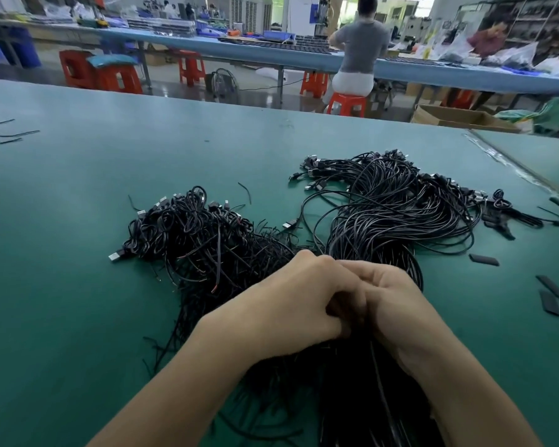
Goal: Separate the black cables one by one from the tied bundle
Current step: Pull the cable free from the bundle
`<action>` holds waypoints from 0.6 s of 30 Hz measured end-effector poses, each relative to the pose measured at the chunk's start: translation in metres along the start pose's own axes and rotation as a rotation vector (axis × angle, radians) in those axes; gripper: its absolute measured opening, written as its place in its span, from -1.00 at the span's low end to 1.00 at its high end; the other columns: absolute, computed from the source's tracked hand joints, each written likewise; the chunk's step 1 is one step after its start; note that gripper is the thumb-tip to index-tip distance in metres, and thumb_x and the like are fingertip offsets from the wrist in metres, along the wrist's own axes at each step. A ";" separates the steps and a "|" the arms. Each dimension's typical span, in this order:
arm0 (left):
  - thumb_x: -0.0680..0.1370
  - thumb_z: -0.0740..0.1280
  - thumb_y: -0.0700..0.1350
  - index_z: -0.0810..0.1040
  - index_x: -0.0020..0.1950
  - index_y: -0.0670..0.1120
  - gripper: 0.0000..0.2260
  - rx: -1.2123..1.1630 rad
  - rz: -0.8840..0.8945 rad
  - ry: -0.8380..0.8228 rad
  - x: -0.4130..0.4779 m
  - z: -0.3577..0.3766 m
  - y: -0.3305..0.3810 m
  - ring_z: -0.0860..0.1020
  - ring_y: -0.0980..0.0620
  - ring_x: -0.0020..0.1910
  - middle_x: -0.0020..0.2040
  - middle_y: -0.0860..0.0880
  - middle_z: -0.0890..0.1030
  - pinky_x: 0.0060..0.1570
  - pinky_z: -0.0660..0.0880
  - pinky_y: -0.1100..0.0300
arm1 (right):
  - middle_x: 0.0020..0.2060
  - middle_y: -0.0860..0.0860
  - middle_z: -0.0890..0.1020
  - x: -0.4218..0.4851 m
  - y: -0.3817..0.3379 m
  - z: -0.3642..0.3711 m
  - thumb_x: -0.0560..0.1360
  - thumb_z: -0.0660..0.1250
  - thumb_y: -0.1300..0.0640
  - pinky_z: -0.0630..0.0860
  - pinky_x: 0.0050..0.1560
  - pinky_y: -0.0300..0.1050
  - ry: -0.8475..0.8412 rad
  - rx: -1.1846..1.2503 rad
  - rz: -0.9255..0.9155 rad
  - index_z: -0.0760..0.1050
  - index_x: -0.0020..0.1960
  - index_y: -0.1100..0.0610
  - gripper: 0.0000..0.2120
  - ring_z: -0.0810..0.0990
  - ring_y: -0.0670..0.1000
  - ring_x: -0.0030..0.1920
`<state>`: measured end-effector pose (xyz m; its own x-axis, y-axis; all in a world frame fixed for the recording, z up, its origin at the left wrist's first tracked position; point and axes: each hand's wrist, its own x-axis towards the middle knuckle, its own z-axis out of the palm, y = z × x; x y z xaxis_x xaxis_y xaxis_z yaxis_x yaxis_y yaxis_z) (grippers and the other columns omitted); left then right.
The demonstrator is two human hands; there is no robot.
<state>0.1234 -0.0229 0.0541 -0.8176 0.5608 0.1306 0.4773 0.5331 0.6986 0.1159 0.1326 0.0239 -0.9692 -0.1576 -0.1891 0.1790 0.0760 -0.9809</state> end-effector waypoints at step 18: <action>0.59 0.34 0.09 0.38 0.41 0.28 -0.61 -0.037 -0.076 0.516 0.007 -0.002 -0.038 0.37 0.20 0.38 0.38 0.20 0.43 0.39 0.37 -0.02 | -0.20 -0.20 0.64 -0.043 -0.057 -0.007 0.59 0.21 0.38 0.39 -0.21 -0.59 -0.679 -0.262 -0.480 0.56 -0.11 0.08 -0.73 0.57 -0.36 -0.26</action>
<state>0.0993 -0.0401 0.0297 -0.9061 0.1317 0.4019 0.4067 0.5322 0.7425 0.1460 0.1422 0.0878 -0.6049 -0.7771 0.1739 -0.3484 0.0619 -0.9353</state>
